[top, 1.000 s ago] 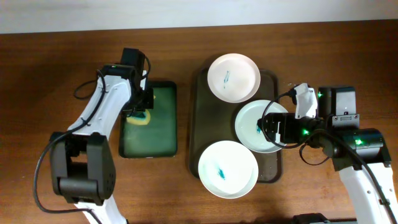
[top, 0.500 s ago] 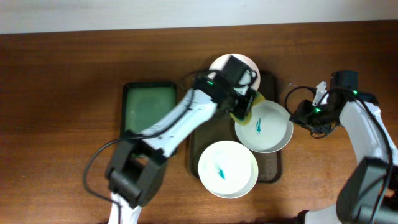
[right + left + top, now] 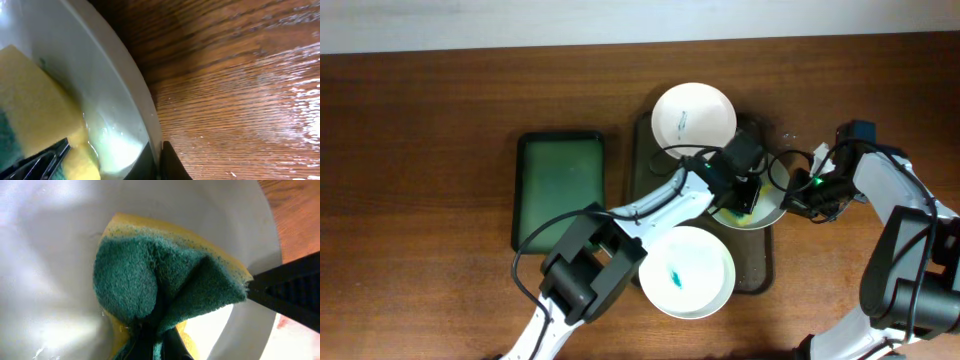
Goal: Clean dirty plates on tray and stack at the side
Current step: 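Scrub the held plate with the sponge in the left gripper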
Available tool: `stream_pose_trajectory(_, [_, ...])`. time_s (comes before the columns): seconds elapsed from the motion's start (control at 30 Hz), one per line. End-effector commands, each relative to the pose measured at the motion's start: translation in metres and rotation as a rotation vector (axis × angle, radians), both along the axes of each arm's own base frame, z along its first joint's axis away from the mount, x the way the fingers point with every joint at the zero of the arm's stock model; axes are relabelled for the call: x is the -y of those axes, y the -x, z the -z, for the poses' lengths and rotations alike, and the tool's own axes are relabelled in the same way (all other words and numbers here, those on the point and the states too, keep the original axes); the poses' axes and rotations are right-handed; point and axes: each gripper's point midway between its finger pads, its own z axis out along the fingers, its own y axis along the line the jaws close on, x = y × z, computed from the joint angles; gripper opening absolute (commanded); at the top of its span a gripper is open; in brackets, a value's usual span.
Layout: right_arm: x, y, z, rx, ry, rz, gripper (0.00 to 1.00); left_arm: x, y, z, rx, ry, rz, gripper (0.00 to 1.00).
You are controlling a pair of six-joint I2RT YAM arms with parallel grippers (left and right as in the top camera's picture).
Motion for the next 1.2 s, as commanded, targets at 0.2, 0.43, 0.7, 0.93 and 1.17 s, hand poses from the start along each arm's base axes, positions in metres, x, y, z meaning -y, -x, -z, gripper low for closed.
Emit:
stream_pose_trajectory(0.2, [0.000,0.005,0.004,-0.026,-0.001,-0.003,0.04,-0.070,-0.055,0.031,0.256,-0.410,-0.078,0.00])
stream_pose_trajectory(0.43, [0.000,0.005,0.004,-0.023,0.000,-0.010,0.04,0.042,0.009,0.005,0.002,0.164,0.235,0.00])
stream_pose_trajectory(0.7, [0.000,0.007,0.004,-0.027,-0.001,-0.018,0.04,0.043,-0.056,-0.017,0.251,0.197,0.114,0.00])
stream_pose_trajectory(0.93, [-0.010,0.005,0.004,-0.023,0.004,-0.055,0.04,-0.067,-0.102,0.025,0.169,-0.088,-0.037,0.00])
stream_pose_trajectory(1.17, [-0.010,0.005,0.004,-0.023,0.004,-0.054,0.04,-0.009,0.025,0.020,-0.233,0.087,0.257,0.00])
